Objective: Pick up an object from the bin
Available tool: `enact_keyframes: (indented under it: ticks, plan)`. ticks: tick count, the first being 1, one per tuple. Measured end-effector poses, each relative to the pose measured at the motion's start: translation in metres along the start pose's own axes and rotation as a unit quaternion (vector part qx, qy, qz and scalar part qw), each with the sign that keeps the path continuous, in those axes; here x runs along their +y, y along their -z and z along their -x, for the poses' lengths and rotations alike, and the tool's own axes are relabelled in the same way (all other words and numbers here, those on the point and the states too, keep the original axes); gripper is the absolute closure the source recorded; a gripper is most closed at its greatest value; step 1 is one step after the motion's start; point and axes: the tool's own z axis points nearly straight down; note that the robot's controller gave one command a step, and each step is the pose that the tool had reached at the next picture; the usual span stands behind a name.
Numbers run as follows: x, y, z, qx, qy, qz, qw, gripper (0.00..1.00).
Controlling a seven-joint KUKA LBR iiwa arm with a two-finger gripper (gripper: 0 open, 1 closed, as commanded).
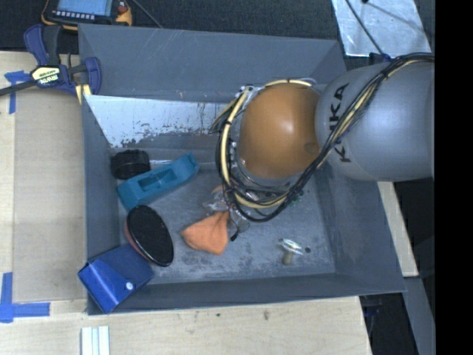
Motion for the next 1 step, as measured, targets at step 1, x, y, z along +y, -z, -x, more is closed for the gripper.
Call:
enact_keyframes:
  ticks: [1]
  plan:
    - [0.0012,0.0089,-0.0012,0.0032,0.0,0.003,1.0,1.0]
